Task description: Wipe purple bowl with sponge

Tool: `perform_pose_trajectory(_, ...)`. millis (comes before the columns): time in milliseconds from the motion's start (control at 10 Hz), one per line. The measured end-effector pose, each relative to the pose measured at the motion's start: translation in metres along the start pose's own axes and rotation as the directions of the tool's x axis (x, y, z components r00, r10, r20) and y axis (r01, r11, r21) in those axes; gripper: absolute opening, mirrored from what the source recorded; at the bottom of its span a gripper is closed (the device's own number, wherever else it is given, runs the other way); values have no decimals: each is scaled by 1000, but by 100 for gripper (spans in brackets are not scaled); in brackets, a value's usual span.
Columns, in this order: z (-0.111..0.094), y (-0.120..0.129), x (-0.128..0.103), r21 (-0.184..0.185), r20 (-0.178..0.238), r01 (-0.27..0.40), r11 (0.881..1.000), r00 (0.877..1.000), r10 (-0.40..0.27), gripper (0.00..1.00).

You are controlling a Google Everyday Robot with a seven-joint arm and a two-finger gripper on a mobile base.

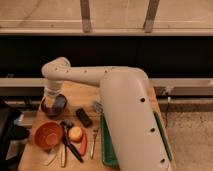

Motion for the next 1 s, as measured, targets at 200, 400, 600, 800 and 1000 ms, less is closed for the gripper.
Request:
perform_pose_trajectory(200, -6, -21, 1, 21, 3, -13, 1000, 1000, 13, 0)
perform_pose_trajectory(400, -3, -34, -19, 25, 10, 19, 1000, 1000, -19, 0)
perform_pose_trajectory(600, 7, -35, -45, 10, 20, 69, 998, 997, -69, 0)
perform_pose_trajectory(800, 15, -17, -53, -18, 34, 92, 996, 995, -91, 0)
perform_pose_trajectory(1000, 14, -1, -51, -28, 31, 103, 994, 994, -102, 0)
